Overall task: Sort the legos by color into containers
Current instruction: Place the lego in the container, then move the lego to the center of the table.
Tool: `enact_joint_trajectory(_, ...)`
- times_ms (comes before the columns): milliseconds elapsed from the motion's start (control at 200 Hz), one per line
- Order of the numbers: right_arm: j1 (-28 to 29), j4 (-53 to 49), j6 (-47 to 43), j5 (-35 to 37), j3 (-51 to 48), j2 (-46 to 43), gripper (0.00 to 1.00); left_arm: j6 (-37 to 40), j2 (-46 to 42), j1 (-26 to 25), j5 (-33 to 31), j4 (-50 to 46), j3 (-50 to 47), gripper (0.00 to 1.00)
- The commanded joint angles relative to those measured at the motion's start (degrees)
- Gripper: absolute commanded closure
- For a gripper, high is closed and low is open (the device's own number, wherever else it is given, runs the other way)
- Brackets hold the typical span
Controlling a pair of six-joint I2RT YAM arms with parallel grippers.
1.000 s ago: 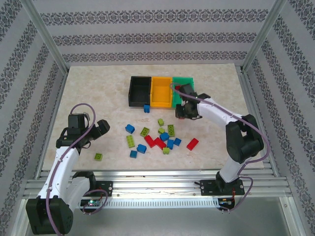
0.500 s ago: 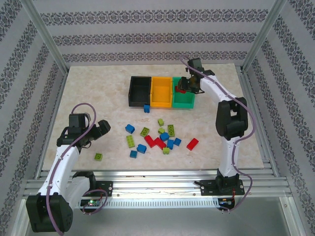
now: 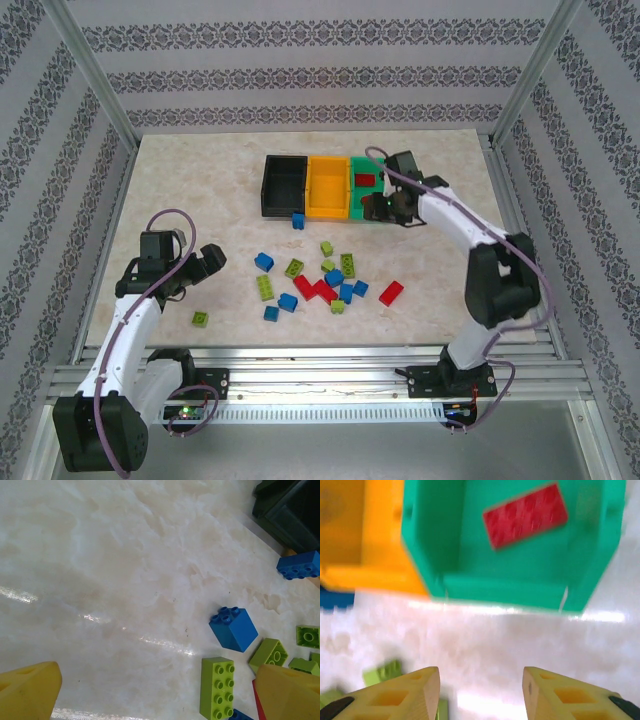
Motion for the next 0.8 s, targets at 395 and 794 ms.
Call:
enact_joint_trajectory(395, 5.6, -2.1, 14.2, 3.9, -38.7, -36.6, 0.49, 1.7, 1.2, 0.6, 7.3, 1.4, 0.9, 0.01)
enact_joint_trajectory(794, 6.3, 5.4, 20.7, 1.0, -45.0, -38.3, 0.43, 0.8, 1.0, 0.6, 7.6, 1.9, 0.5, 0.00)
